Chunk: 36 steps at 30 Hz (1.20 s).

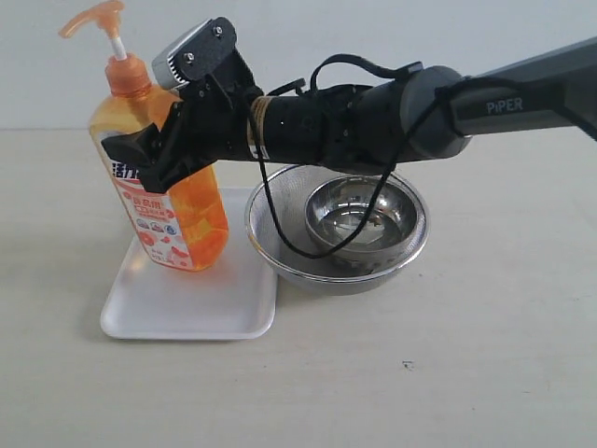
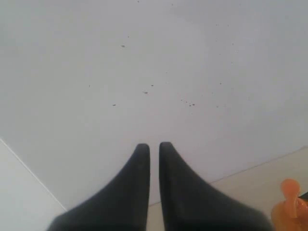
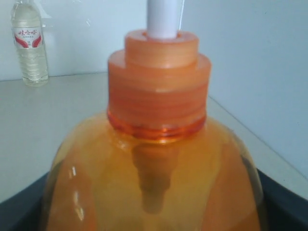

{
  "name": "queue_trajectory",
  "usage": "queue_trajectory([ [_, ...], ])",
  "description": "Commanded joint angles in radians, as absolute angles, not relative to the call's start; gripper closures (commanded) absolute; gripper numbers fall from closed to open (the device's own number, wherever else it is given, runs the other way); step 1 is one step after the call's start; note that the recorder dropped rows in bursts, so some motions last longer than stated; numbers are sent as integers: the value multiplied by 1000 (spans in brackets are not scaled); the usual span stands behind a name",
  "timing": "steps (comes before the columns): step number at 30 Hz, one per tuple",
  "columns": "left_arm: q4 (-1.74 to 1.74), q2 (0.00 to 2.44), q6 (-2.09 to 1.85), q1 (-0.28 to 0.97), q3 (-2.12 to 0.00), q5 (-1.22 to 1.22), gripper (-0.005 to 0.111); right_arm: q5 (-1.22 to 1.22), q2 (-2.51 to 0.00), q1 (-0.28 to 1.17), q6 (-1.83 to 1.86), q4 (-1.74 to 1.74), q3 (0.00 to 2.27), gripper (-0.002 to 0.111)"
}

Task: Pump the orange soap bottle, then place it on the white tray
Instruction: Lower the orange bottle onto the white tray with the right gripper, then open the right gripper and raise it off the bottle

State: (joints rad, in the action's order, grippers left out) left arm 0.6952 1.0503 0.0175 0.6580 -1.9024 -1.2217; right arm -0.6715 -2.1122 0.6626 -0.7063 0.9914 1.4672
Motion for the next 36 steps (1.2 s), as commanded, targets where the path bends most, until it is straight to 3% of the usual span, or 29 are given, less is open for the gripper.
queue_trajectory([
  [1,696,1048,28,661,-1899,-1221,102,-720,-2106,657,-684,917,1488,108],
  [32,696,1048,28,661,-1899,-1221,102,-668,-2106,657,-683,893,1488,107],
  [34,696,1048,28,661,-1899,-1221,102,-668,-2106,657,-683,893,1488,100],
  [36,696,1048,28,661,-1899,-1221,102,-667,-2106,657,-707,893,1488,68],
])
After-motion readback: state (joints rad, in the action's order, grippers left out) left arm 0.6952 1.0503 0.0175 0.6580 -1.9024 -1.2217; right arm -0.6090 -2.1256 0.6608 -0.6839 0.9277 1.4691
